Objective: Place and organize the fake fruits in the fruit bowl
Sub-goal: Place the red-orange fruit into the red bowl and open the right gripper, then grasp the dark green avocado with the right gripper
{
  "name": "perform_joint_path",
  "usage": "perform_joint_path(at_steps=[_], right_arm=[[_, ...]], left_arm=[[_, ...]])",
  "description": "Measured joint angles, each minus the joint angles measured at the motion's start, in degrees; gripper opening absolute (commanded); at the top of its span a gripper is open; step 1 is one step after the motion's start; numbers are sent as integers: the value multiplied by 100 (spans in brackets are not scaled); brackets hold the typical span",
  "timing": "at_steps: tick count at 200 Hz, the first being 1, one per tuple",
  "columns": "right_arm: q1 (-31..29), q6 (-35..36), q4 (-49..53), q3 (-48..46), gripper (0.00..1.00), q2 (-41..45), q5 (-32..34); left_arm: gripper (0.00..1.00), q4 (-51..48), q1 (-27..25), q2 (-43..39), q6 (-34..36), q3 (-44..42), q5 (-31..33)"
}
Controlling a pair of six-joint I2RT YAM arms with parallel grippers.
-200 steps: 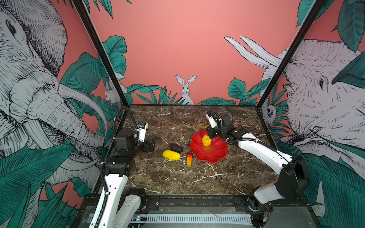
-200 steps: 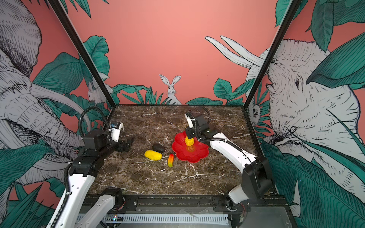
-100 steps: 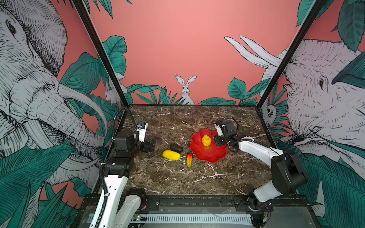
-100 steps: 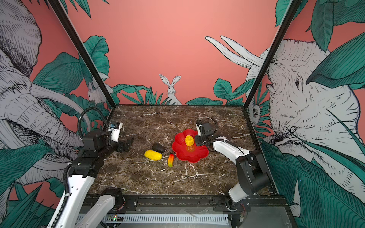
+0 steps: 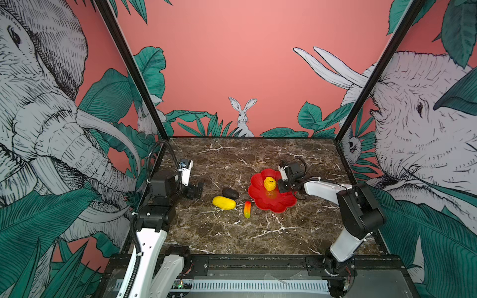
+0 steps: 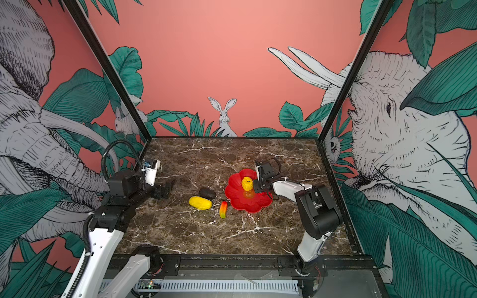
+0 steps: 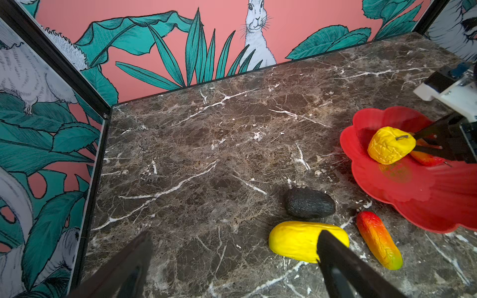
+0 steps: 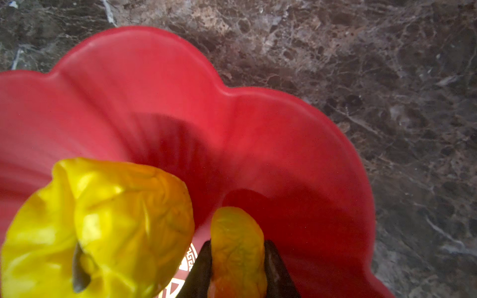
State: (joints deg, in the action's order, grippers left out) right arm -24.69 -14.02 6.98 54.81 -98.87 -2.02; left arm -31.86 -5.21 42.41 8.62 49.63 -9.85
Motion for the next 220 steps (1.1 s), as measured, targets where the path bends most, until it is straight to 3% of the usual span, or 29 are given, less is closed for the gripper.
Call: perform_joint_path(at_steps=[25, 55, 76, 121, 181, 220], right_arm=[[0, -37, -68, 0, 29, -42, -11], [0, 2, 11, 109, 49, -50, 11], [0, 103, 140, 264, 56, -20, 72], [0, 439, 870, 544, 99, 590, 382], [-70, 743, 1646, 1119, 100, 1875, 575], [-844, 831, 1773, 1447, 100, 1777, 367]], left_arm=[[100, 0, 0, 2, 0, 0, 0], [100, 0, 0, 2, 0, 0, -2], [100, 0, 0, 0, 0, 0, 0], [100, 0, 0, -2, 0, 0, 0], [100, 0, 0, -33, 0, 0, 0], [100, 0, 0, -46, 0, 0, 2]])
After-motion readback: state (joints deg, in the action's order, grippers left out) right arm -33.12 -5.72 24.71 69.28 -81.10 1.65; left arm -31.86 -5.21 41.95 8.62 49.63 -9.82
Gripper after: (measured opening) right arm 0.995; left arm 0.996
